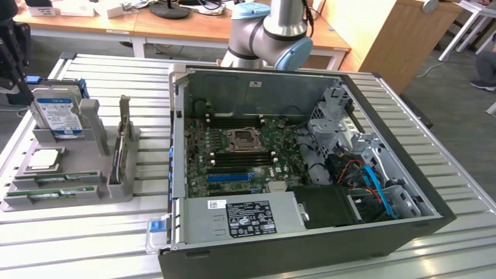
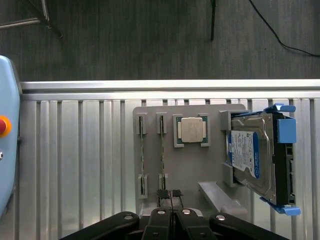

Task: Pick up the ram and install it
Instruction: 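Pick up the ram and move it above insertion slot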

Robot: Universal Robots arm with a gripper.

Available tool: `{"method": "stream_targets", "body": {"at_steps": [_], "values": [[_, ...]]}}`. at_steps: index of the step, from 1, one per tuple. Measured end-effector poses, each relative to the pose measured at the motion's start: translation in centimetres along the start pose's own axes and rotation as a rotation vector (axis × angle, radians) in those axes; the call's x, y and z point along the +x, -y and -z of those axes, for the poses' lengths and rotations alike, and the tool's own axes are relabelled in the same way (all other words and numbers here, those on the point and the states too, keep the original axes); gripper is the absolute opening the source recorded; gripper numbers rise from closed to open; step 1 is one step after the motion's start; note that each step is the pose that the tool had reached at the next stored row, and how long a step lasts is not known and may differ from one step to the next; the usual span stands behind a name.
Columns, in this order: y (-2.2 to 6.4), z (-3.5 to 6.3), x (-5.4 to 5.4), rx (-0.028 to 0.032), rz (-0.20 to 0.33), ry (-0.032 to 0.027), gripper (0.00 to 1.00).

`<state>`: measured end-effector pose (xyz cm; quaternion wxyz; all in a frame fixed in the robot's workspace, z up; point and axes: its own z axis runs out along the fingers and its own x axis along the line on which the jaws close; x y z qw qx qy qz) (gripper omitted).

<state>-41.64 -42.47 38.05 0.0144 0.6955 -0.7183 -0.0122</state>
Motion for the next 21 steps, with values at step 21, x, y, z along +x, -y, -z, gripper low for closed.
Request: {"method": "stream_targets", "body": {"at_steps": [21], "values": [[0.0, 0.0, 0.0, 0.0, 0.0, 0.0, 0.41]]}}
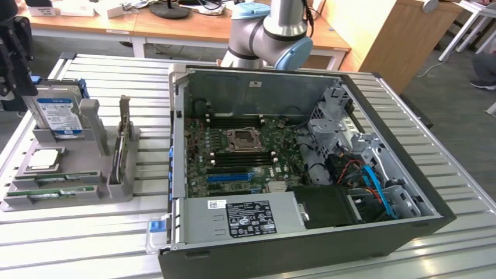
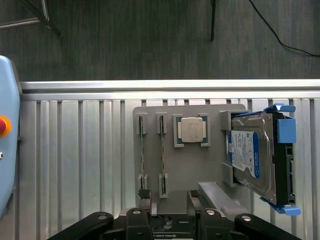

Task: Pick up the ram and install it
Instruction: 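Pick up the ram and move it above insertion slot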

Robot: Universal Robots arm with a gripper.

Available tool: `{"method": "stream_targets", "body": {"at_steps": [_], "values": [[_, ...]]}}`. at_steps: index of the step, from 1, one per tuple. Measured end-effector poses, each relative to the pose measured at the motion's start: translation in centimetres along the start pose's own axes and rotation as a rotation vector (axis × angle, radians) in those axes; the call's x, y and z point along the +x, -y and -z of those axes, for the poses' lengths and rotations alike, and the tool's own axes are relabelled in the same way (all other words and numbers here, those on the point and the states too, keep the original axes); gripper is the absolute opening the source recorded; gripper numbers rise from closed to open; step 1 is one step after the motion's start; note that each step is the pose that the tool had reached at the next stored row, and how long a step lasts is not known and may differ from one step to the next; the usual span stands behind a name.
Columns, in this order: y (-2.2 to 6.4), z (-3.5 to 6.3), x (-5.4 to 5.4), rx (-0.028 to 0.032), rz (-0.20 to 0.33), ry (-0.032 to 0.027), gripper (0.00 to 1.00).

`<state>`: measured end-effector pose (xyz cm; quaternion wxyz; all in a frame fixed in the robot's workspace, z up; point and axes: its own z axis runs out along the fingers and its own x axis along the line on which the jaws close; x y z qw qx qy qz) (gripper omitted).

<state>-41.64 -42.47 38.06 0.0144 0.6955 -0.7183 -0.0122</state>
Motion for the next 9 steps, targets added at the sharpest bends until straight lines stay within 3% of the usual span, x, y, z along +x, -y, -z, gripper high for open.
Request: {"method": "stream_targets", "body": {"at_steps": [9], "values": [[0.01, -0.27, 0.0, 0.0002, 0.0, 0.0001, 0.41]]}}
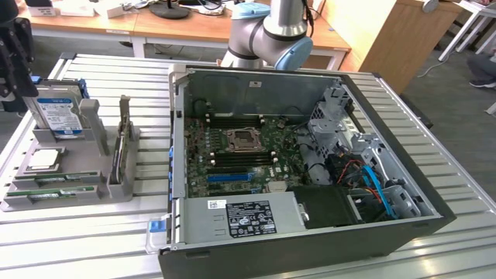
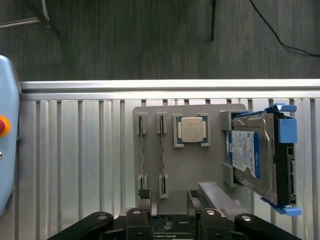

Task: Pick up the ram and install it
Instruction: 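Pick up the ram and move it above insertion slot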

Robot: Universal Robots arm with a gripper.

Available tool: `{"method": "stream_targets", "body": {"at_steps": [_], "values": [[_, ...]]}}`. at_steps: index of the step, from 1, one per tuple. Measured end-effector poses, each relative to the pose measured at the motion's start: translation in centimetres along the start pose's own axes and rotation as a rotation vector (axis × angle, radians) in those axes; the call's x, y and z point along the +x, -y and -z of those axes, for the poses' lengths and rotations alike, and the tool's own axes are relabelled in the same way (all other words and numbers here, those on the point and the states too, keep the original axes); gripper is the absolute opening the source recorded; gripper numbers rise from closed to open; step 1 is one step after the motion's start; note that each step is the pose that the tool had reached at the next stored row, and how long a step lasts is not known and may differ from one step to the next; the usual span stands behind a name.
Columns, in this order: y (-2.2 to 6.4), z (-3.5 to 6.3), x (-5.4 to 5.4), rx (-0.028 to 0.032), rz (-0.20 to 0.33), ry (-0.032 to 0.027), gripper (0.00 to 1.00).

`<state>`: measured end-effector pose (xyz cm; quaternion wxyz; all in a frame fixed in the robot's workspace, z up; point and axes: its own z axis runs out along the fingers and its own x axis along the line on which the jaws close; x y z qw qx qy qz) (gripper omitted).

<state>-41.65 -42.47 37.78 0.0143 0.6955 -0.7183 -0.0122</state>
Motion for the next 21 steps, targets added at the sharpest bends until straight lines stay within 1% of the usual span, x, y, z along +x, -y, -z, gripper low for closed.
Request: {"method": "stream_targets", "body": {"at_steps": [6, 14, 21], "values": [[0.03, -0.72, 0.0, 0.0, 0.0, -0.0001, 0.41], [0.05, -1.21, 0.0, 0.0, 0.0, -0.0001, 0.41], [0.07, -1.83, 0.0, -0.0001, 0.0, -0.0002, 0.41]]}}
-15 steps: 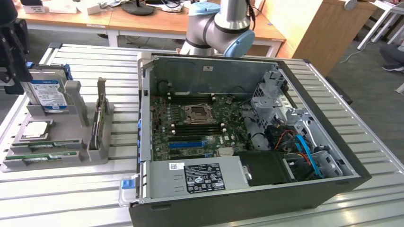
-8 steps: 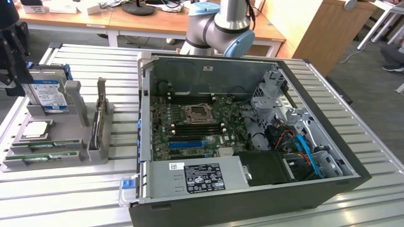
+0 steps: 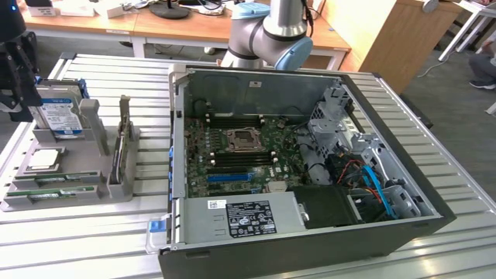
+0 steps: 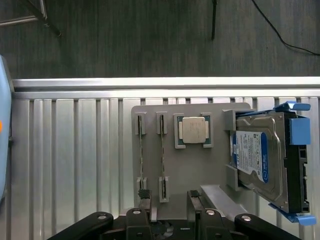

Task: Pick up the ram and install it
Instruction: 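Pick up the ram and move it above insertion slot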

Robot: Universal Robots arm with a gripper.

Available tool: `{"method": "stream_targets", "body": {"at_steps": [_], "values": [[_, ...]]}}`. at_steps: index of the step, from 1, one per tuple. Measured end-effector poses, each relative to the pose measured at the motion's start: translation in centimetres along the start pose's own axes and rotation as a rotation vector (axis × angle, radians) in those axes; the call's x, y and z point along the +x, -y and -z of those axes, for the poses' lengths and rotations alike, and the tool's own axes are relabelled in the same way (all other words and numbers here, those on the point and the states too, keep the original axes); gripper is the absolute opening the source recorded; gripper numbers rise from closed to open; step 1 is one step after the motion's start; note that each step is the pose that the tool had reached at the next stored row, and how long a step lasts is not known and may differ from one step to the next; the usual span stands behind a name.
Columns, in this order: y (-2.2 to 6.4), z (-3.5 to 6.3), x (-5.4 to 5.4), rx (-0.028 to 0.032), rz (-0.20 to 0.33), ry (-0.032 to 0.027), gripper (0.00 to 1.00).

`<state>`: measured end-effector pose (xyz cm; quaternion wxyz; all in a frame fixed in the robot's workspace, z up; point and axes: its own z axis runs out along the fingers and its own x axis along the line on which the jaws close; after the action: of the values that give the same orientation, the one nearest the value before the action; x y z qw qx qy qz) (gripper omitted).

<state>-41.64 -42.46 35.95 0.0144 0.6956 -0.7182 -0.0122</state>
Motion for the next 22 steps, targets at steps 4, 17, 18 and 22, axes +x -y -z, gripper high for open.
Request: {"method": "stream_targets", "body": {"at_steps": [4, 17, 18, 22], "values": [[0.01, -0.3, 0.0, 0.0, 0.0, 0.0, 0.41], [0.05, -1.17, 0.0, 0.0001, 0.0, 0.0001, 0.41], [0.05, -1.24, 0.0, 0.0, 0.0, 0.0, 0.41], [0.06, -1.52, 0.0, 0.0, 0.0, 0.0, 0.41]]}}
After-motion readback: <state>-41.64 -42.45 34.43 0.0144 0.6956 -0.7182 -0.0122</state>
